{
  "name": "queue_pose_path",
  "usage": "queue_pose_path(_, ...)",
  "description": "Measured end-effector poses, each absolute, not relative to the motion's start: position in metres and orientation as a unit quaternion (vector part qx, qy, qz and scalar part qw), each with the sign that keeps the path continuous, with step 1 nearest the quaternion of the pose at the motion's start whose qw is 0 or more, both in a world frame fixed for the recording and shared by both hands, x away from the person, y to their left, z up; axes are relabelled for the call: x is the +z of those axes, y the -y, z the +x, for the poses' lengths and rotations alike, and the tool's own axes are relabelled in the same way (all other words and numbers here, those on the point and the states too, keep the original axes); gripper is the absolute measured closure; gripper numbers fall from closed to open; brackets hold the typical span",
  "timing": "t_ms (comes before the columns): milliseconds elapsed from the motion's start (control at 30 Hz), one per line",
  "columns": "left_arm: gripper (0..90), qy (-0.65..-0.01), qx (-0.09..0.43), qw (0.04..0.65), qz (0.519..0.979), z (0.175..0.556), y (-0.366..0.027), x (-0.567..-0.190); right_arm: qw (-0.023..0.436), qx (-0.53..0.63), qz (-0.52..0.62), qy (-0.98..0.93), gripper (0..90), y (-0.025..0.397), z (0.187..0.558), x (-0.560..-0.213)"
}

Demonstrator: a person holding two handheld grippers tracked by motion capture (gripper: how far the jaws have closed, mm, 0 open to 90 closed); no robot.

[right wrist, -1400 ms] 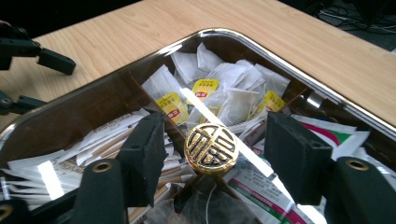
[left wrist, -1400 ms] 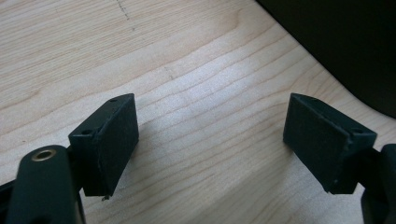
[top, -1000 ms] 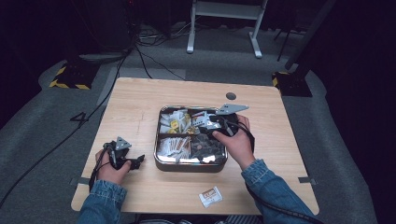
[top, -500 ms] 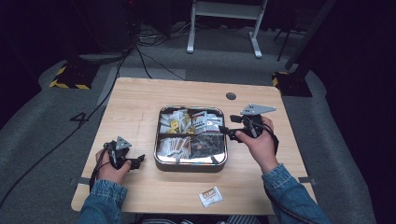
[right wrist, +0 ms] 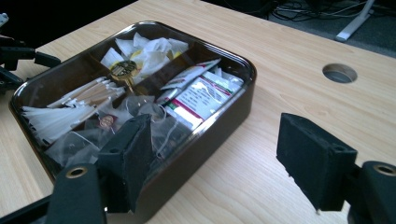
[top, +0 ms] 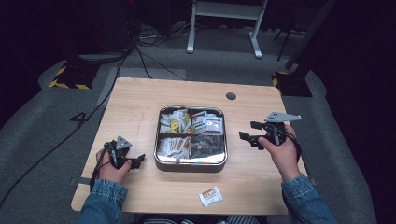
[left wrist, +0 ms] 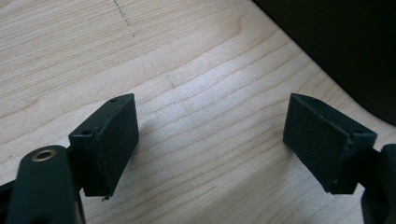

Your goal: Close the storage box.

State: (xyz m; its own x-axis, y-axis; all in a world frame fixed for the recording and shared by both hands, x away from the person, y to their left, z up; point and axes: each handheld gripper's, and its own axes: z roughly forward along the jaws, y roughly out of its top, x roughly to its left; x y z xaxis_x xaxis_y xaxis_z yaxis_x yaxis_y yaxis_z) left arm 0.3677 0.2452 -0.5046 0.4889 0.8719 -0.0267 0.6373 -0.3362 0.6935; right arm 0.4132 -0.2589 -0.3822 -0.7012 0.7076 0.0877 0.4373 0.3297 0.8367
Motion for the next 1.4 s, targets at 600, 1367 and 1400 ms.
queue_pose_path(600,18.5,-0.473,0.178,0.328,0.798,0.368,-0.245,-0.504,0.152,0.439,0.376,-0.802,24.8,0.309,0.396,-0.402)
queue_pose_path(1367,18.3,-0.474,0.178,0.33,0.797,0.37,-0.244,-0.505,0.151,0.417,0.419,-0.793,24.5,0.345,0.388,-0.469)
queue_pose_path(1400,18.3,-0.474,0.178,0.33,0.797,0.37,-0.244,-0.505,0.151,0.417,0.419,-0.793,24.5,0.345,0.388,-0.469)
